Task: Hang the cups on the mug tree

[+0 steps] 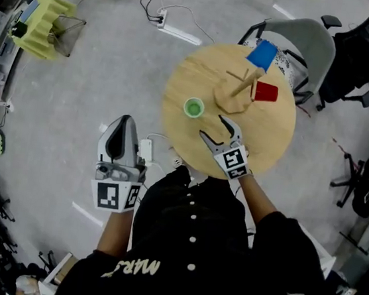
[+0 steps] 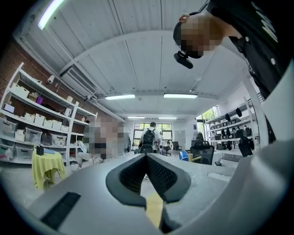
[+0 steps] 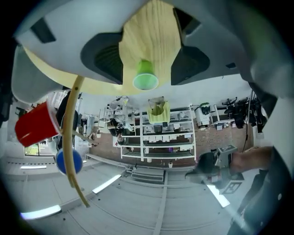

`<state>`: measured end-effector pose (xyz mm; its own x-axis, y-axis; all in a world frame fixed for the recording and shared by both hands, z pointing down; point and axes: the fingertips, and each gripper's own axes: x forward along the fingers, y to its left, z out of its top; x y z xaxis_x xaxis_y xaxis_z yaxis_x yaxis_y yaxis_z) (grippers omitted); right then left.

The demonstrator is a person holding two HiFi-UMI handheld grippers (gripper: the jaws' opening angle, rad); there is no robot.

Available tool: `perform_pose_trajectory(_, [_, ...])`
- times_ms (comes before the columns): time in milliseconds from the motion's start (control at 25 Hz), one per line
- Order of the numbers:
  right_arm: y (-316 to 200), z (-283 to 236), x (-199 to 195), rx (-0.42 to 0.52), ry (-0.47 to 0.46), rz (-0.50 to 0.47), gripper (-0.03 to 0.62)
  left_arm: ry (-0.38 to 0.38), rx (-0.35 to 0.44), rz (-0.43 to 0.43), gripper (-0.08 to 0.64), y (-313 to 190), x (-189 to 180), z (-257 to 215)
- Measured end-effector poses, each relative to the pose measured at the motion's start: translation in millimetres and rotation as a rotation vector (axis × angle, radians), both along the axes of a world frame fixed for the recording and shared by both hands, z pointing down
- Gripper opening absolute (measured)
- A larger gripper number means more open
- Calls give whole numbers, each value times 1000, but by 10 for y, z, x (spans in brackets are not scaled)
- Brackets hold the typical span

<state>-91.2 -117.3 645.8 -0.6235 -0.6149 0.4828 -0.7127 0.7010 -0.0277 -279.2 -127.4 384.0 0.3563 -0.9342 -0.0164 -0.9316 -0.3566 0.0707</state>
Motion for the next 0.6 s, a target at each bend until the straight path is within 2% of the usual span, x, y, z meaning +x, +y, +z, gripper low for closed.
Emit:
perform_pose_trajectory(200, [-139, 534, -229, -86, 26, 45, 325, -17, -35, -2, -6, -50, -207, 175])
perform_pose_trajectory(600, [-510, 1168, -603, -156, 71, 145, 367, -43, -79, -26, -6, -134, -661, 405])
